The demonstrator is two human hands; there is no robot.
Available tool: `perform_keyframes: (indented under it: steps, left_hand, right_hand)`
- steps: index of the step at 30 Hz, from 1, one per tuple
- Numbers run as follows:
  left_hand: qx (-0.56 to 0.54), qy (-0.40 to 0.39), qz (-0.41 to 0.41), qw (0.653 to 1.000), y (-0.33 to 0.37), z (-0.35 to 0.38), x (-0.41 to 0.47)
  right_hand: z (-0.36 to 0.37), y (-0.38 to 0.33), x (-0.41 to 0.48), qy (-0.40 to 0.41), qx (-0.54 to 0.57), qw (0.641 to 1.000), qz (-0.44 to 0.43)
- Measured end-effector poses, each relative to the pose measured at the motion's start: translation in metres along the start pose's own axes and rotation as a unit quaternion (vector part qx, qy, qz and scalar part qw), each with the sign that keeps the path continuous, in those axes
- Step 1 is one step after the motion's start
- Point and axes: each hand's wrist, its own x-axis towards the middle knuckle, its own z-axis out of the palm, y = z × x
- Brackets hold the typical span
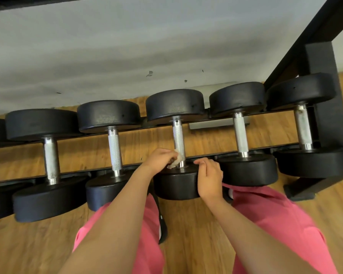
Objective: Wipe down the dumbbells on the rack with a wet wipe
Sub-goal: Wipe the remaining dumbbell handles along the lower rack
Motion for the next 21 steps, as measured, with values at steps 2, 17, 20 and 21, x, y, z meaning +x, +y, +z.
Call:
perform_keyframes:
  steps: [2, 17, 20, 21]
  left_hand:
    - [0.026, 0.006, -0.011, 1.000, -0.004, 0.000, 0.002]
    - [-0.026, -0.015, -0.036, 0.999, -0.004, -0.004, 0.007]
    - [-0.005, -0.041, 0.001, 0.999, -0.005, -0.012, 0.005]
    - [0.010, -0.030, 0.009, 0.999, -0.007, -0.010, 0.005]
  right_hand:
    - [-0.001, -0.006, 0.002, -0.003, 0.065, 0.996, 0.066]
    - [0.014, -0.006, 0.008, 0.068, 0.090, 0.987, 0.116]
    - [0.014, -0.006, 0.008, 0.068, 0.090, 0.987, 0.114]
    - [0.014, -0.006, 0.007, 0.067, 0.089, 0.987, 0.114]
